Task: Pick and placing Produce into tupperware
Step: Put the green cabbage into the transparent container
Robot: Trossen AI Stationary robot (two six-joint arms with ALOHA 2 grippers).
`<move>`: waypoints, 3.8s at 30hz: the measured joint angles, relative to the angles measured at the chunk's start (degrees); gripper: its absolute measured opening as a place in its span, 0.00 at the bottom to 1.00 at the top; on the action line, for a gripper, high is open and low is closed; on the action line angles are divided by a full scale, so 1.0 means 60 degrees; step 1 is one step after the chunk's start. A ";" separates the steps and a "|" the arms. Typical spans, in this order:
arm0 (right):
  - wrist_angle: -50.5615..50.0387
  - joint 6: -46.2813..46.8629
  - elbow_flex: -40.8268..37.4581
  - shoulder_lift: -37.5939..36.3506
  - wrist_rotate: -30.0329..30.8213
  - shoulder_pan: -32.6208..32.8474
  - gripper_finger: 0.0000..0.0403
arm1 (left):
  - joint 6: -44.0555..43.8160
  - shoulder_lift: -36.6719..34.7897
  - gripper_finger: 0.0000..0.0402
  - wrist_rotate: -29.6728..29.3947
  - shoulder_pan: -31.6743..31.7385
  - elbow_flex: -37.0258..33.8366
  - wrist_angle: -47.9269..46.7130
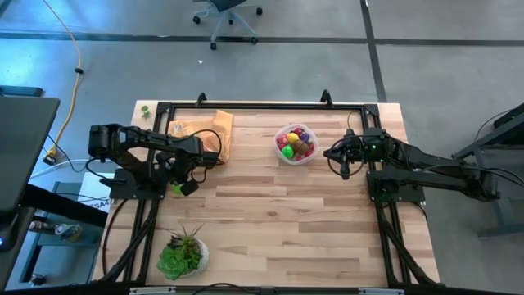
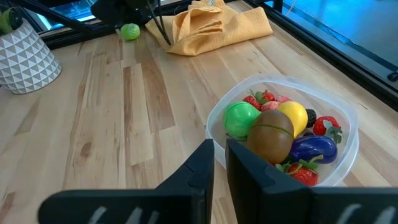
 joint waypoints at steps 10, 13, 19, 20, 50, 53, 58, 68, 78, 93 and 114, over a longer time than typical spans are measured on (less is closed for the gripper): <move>-0.0160 0.0004 0.0000 0.0000 -0.0001 0.0000 0.07 | 0.0206 0.0000 0.11 0.0617 -0.0002 0.0078 0.0237; -0.0247 0.0004 0.0000 0.0003 0.0000 0.0000 0.07 | 0.0176 0.0000 0.11 0.0621 -0.0002 0.0086 0.0367; -0.0297 0.0004 0.0000 0.0000 -0.0003 0.0002 0.07 | 0.0227 -0.0004 0.12 -0.0157 0.0020 0.0304 -0.0358; -0.0299 0.0004 0.0000 0.0000 -0.0003 0.0003 0.07 | 0.0156 -0.0004 0.12 -0.0404 0.0020 0.0375 -0.0710; -0.0411 0.0004 0.0000 0.0001 -0.0003 0.0001 0.07 | -0.0409 0.0058 0.08 -0.0358 -0.0068 0.0017 0.0259; -0.0419 0.0004 0.0000 0.0001 -0.0003 0.0002 0.07 | -0.0410 0.0058 0.04 -0.0360 -0.0068 0.0017 0.0262; -0.0419 0.0004 0.0000 0.0000 -0.0003 0.0001 0.07 | -0.0597 0.0058 0.00 -0.0154 -0.0068 0.0094 0.0511; -0.0421 0.0003 0.0000 0.0002 -0.0003 0.0002 0.07 | -0.0960 0.0058 0.00 -0.0076 -0.0068 0.0091 0.1169; -0.0423 0.0004 0.0000 0.0002 0.0000 0.0002 0.07 | -0.1189 0.0058 0.00 0.0787 -0.0676 0.0088 0.3539; -0.0424 0.0004 0.0000 0.0000 -0.0002 0.0001 0.07 | -0.1190 0.0058 0.00 0.1415 -0.1543 0.0088 0.5850; -0.0452 0.0004 0.0000 0.0000 -0.0003 0.0003 0.07 | -0.0981 -0.1644 0.00 -0.0917 -0.1604 0.3032 0.0867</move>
